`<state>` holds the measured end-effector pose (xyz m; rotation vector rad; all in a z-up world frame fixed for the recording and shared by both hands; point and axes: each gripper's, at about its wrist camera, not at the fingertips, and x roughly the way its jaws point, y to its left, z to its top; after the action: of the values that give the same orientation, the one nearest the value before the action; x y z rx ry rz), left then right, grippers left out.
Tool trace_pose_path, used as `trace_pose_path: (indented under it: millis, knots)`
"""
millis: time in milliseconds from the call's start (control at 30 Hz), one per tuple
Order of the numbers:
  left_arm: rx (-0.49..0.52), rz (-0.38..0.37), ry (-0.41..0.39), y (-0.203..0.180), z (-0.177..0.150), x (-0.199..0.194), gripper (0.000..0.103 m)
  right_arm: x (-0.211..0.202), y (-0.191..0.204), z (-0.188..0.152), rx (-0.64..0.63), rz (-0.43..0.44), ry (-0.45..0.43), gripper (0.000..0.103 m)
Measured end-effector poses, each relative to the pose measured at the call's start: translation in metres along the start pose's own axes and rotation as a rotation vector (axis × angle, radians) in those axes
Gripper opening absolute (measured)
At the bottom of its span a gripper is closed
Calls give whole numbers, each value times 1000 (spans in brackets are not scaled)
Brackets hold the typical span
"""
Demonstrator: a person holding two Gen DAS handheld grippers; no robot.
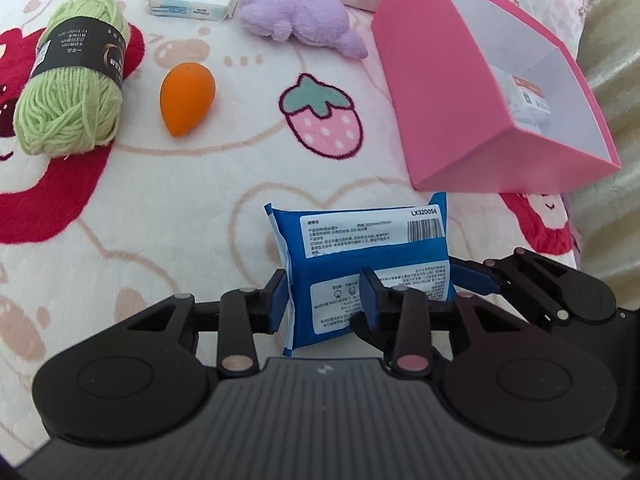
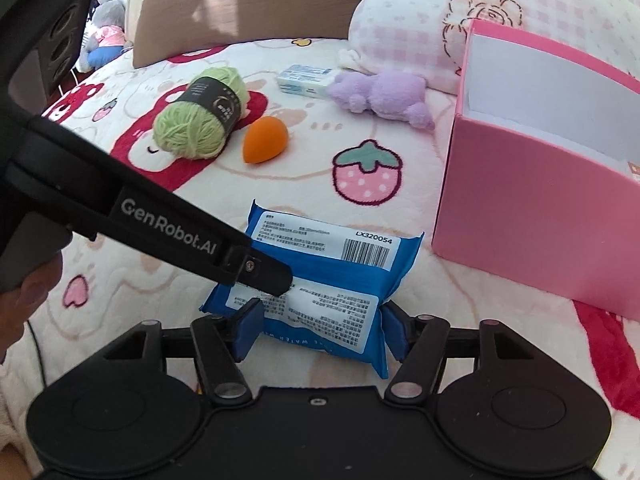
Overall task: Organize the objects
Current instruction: 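Carry the blue snack packet with the left tool over the pink box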
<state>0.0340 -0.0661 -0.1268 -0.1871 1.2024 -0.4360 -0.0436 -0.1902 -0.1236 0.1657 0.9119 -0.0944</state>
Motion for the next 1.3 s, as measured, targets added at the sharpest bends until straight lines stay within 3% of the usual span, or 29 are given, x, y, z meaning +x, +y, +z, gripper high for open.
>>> trace_pose_path:
  millis: [133, 233, 567, 633, 1300]
  knots:
    - [15, -4, -1, -10, -3, -10, 38, -9, 1, 0, 5, 12, 9, 76]
    - [-6, -64, 28, -12, -4, -16, 48, -16, 2, 0, 4, 17, 14, 81]
    - [51, -123, 30, -37, -8, -41, 49, -54, -1, 12, -38, 29, 3, 91]
    - [65, -137, 26, -44, -10, -47, 51, -60, 0, 14, -25, -2, -1, 93]
    - [82, -193, -24, -87, -10, -88, 51, -112, -18, 24, 10, -16, 11, 94]
